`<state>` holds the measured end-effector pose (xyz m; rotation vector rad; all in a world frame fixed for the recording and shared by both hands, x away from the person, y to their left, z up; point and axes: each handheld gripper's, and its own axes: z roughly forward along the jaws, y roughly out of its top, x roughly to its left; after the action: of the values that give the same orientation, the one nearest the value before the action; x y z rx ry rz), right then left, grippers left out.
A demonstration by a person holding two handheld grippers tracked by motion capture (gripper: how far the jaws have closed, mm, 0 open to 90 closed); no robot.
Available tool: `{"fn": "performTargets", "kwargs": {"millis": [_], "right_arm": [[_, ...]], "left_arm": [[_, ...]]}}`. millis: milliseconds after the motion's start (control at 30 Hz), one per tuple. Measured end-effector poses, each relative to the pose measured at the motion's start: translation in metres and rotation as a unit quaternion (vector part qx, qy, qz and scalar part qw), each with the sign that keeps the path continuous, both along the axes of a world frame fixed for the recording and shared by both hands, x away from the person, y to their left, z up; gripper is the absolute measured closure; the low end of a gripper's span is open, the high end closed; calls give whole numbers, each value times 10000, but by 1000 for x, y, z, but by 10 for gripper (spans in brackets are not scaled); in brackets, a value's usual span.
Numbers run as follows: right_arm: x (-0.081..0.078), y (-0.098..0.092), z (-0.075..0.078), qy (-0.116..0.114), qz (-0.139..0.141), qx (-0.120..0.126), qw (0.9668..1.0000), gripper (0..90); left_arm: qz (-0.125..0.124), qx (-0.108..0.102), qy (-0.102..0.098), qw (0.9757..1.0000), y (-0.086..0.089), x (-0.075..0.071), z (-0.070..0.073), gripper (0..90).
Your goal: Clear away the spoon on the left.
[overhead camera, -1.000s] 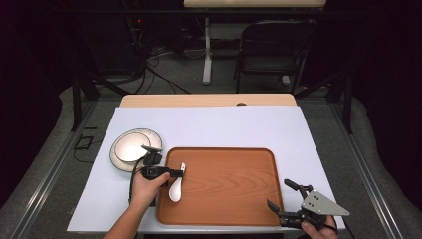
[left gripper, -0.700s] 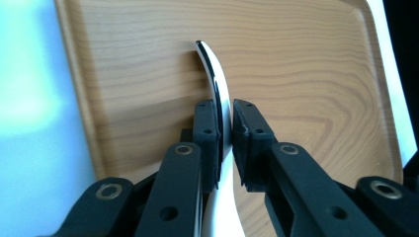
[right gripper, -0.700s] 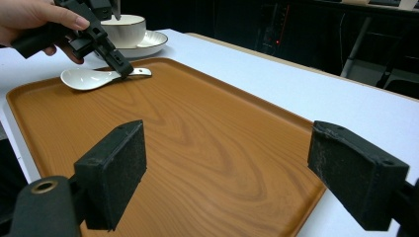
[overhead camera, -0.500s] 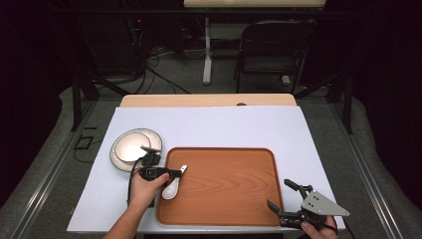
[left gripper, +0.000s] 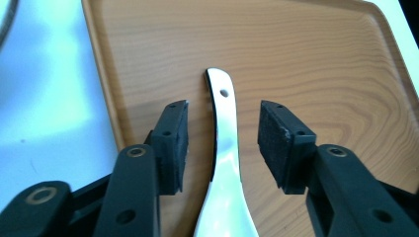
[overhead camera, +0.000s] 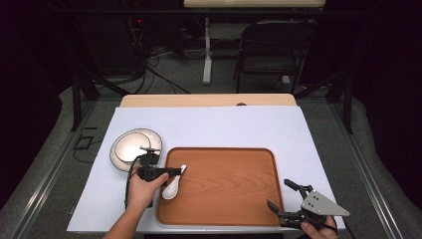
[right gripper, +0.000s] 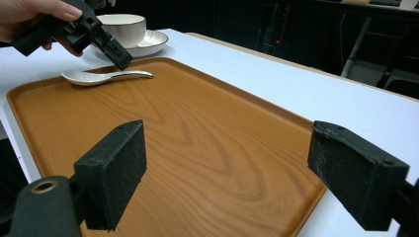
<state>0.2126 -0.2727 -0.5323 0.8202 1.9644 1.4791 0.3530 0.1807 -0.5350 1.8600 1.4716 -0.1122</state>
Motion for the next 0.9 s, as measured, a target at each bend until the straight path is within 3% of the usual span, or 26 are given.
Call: {"fn": "performTargets", "kwargs": {"millis": [233, 267, 367, 400, 467, 633, 667, 700, 800, 867, 900], "right_arm": [[0, 0, 0, 4, 5, 4, 10000, 144], [0, 0, 0, 7, 6, 5, 10000, 144], [0, 0, 0, 10, 5, 6, 10000, 144], [0, 0, 0, 6, 0, 5, 10000, 144], [0, 0, 0, -4, 1, 5, 10000, 144], [1, 0, 0, 13, -4, 0, 10000, 144], [0, 0, 0, 12, -6, 4, 10000, 144], [0, 0, 0, 12, -6, 4, 10000, 144], [0, 0, 0, 17, -12, 9, 10000, 144], [1, 0, 0, 12, -13, 1, 10000, 144], [0, 0, 0, 9, -16, 0, 10000, 144]], "left_arm": [[-60, 188, -412, 9990, 1, -4, 13, 490], [-100, 280, -568, 9979, 2, -5, 17, 477], [-113, 356, -718, 9967, 2, -8, 20, 461], [-144, 410, -882, 9952, 3, -10, 24, 455], [-158, 444, -958, 9943, 4, -11, 25, 441], [-156, 656, -1334, 9888, 10, -18, 33, 410], [-140, 717, -1518, 9857, 13, -21, 37, 405], [-140, 717, -1518, 9857, 13, -21, 37, 401], [-152, 827, -1730, 9813, 18, -25, 43, 397], [-180, 892, -1906, 9774, 21, -29, 46, 391], [-193, 926, -2073, 9737, 23, -32, 49, 389]]}}
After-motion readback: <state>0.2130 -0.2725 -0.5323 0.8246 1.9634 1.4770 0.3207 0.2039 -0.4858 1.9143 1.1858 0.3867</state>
